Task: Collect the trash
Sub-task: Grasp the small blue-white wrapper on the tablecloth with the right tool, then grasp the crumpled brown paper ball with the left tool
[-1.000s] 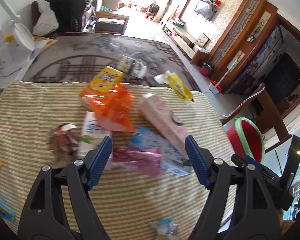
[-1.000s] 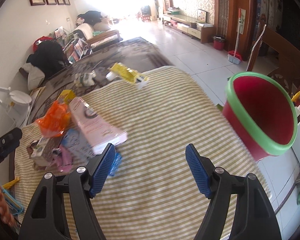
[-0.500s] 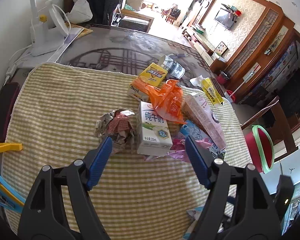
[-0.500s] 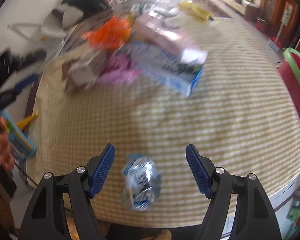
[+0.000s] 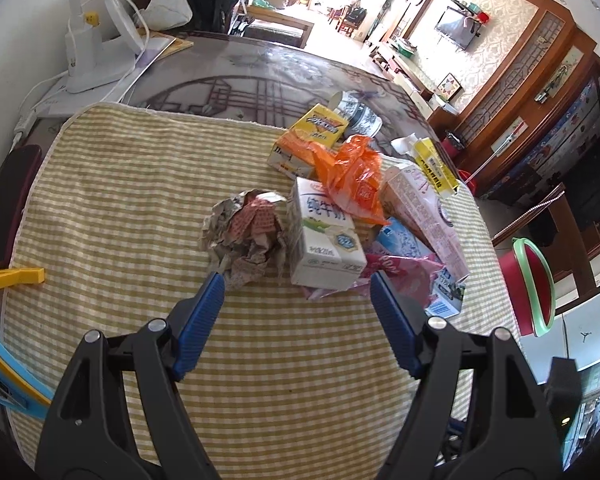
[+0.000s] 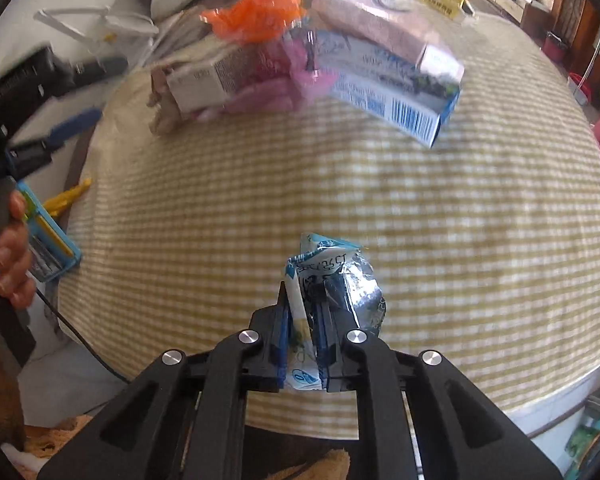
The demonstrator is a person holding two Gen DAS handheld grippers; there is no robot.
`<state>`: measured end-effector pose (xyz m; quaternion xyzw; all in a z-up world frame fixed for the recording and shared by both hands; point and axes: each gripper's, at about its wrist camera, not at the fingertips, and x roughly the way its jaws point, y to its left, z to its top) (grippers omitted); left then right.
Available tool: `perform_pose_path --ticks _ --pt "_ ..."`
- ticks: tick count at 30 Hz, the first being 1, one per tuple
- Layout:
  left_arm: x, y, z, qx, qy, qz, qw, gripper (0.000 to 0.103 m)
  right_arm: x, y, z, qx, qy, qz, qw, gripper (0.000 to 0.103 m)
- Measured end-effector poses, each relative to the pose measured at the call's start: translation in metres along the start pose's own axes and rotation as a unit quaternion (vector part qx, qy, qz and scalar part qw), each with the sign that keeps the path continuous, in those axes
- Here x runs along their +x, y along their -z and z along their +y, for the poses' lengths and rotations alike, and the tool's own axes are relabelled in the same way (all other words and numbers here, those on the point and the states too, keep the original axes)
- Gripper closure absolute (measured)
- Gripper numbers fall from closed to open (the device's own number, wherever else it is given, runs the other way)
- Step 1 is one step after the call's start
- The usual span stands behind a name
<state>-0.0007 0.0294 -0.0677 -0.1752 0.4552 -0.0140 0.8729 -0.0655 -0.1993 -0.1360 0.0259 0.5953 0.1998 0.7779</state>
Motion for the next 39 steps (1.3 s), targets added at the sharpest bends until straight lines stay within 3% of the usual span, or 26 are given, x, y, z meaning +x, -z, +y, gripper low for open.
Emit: perform_pose_path --ticks 11,25,30,39 --pt "0.026 -0.017 0.044 -0.074 -0.02 0.014 0.997 0.031 -0.02 -0.028 0.001 -0.002 0.003 -0.05 0.999 0.093" --pt "0.086 -0.032 0.042 -0.088 -0.019 0.068 0.9936 0.031 -0.025 -0.034 -0.012 0.032 -0.015 -0.059 0.998 0.093" --pt "0.087 -0.037 0.041 -0.077 -0.023 0.059 0.995 0.067 -0.031 -0.039 -0.016 0.035 -0.003 -0.075 0.997 0.093" --pt "0.039 -0.038 0.032 -0.044 -0.021 0.002 0.9988 0.067 -0.037 -0.057 -0.009 0.013 0.003 -0.104 0.994 0.093"
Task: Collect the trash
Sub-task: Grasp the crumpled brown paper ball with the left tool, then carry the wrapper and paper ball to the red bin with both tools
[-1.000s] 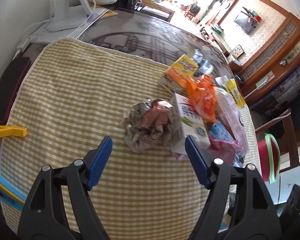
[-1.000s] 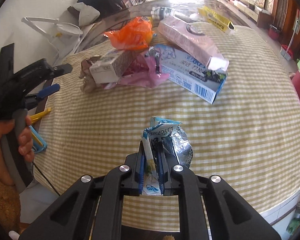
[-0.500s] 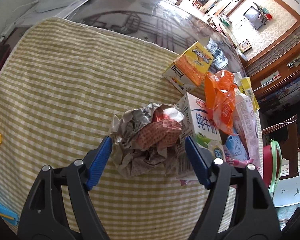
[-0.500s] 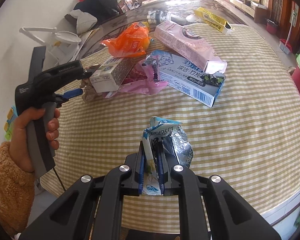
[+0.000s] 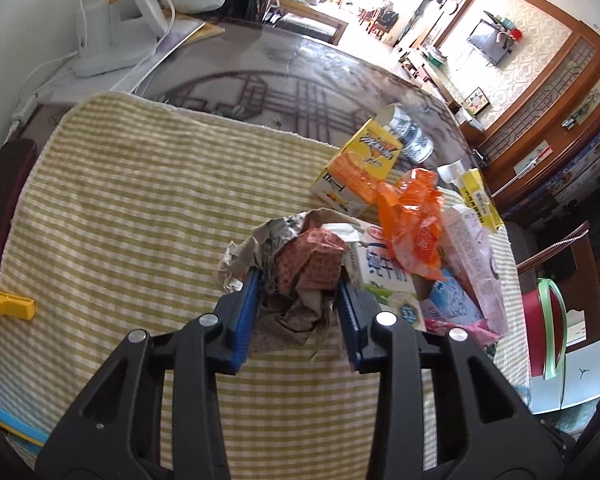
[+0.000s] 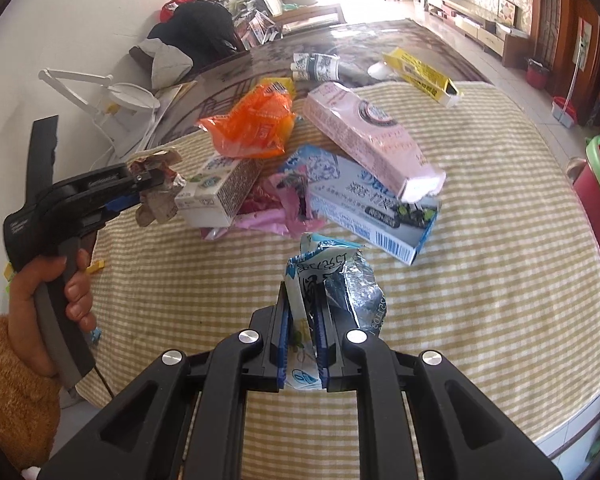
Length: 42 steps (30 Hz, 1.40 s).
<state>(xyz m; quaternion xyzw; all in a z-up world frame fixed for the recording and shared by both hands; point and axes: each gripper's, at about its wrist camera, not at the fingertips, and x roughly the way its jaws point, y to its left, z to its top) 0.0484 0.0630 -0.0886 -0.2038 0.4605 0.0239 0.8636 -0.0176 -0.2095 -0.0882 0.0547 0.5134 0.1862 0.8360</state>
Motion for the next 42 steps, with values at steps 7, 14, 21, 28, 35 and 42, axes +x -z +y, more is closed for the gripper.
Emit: perform_pose_path --ticks 7,14,21,28,35,42 --pt "-0.03 0.006 -0.026 0.039 0.018 -0.032 0.9985 0.067 0.007 -0.015 0.007 -0.022 0.008 -0.01 1.0 0.093" --pt "-0.032 0.006 -0.039 0.049 0.029 -0.033 0.9978 0.067 0.002 -0.019 0.006 -0.026 0.009 -0.019 0.999 0.092" --pt "-0.037 0.008 -0.045 0.055 0.031 -0.042 0.9971 0.067 -0.006 -0.02 -0.009 -0.01 0.019 -0.029 0.999 0.092" --pt "-0.044 0.015 -0.062 0.072 0.032 -0.045 0.9958 0.067 -0.018 -0.031 -0.024 0.001 0.026 -0.046 0.999 0.092" --pt "-0.046 0.021 -0.089 0.093 0.04 -0.045 0.9938 0.066 -0.035 -0.042 -0.042 0.012 0.031 -0.071 0.997 0.091" --pt "-0.04 0.028 -0.123 0.105 0.034 -0.045 0.9929 0.066 -0.044 -0.045 -0.07 0.015 0.021 -0.076 0.997 0.091"
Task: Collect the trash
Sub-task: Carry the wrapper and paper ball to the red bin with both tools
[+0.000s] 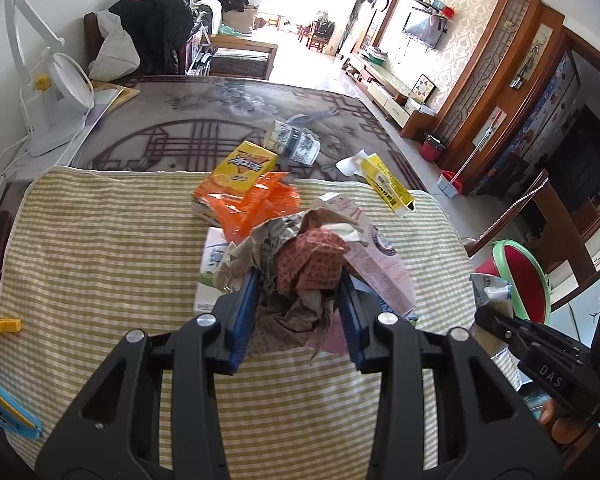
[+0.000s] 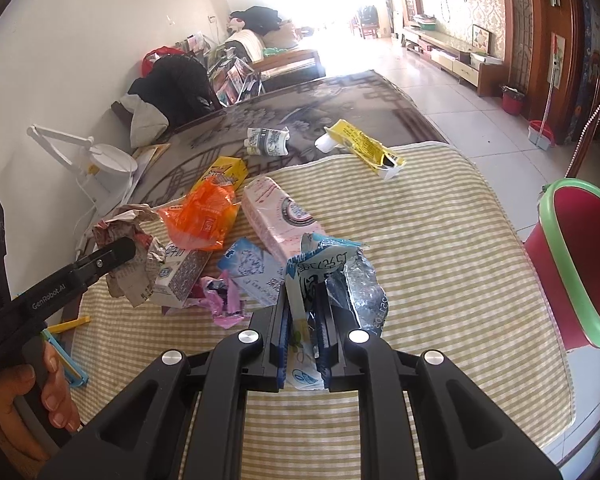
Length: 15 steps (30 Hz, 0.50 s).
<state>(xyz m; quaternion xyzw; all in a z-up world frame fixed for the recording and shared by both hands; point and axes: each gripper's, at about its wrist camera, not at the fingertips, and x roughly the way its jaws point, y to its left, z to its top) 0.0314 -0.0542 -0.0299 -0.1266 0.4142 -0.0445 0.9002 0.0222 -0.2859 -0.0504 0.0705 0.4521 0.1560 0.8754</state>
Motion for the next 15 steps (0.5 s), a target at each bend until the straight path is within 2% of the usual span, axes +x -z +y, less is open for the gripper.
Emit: perform_pose_path --ticks 15 --pt "0.025 0.002 -0.086 -0.004 -0.022 0.007 0.9997 0.066 -0.013 -0.016 -0.072 -0.018 -0.029 0.011 0.999 0.09"
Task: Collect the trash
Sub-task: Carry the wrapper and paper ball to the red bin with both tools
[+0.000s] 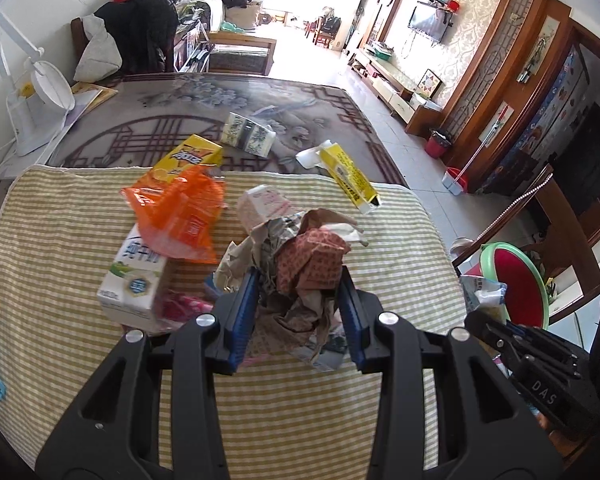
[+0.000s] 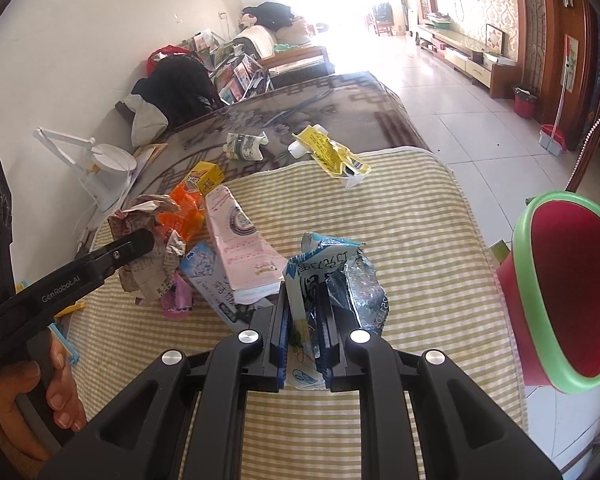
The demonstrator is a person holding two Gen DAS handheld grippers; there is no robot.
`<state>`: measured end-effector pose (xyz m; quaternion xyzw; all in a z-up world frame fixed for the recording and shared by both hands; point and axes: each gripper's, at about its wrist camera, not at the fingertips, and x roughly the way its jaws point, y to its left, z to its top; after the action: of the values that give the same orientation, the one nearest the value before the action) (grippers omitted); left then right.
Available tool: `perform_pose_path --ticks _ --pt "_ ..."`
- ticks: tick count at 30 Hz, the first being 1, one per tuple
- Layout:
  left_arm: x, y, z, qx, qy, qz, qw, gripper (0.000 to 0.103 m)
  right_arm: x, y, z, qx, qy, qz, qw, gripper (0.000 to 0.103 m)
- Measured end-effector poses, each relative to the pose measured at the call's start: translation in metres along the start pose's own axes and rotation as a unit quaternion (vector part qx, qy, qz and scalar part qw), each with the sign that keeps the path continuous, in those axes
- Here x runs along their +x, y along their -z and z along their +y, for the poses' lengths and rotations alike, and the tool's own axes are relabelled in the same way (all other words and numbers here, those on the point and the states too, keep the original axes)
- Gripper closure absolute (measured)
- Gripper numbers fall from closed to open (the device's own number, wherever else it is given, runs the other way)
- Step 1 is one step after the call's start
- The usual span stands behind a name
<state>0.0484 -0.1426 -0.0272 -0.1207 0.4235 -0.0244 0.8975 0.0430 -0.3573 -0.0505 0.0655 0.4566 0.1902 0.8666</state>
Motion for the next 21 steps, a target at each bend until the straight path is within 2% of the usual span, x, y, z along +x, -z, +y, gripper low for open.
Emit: perform_pose_path --ticks 10,21 --pt "0.012 0.002 -0.052 0.012 -0.015 0.005 0.9998 0.066 -0.01 0.0 -0.042 0.005 -0.021 0.004 1.0 0.09" --pt "0.033 0.005 -0.102 0.034 -0.013 0.021 0.9991 0.066 -0.022 0.006 -0.089 0.024 -0.024 0.005 0.999 0.09"
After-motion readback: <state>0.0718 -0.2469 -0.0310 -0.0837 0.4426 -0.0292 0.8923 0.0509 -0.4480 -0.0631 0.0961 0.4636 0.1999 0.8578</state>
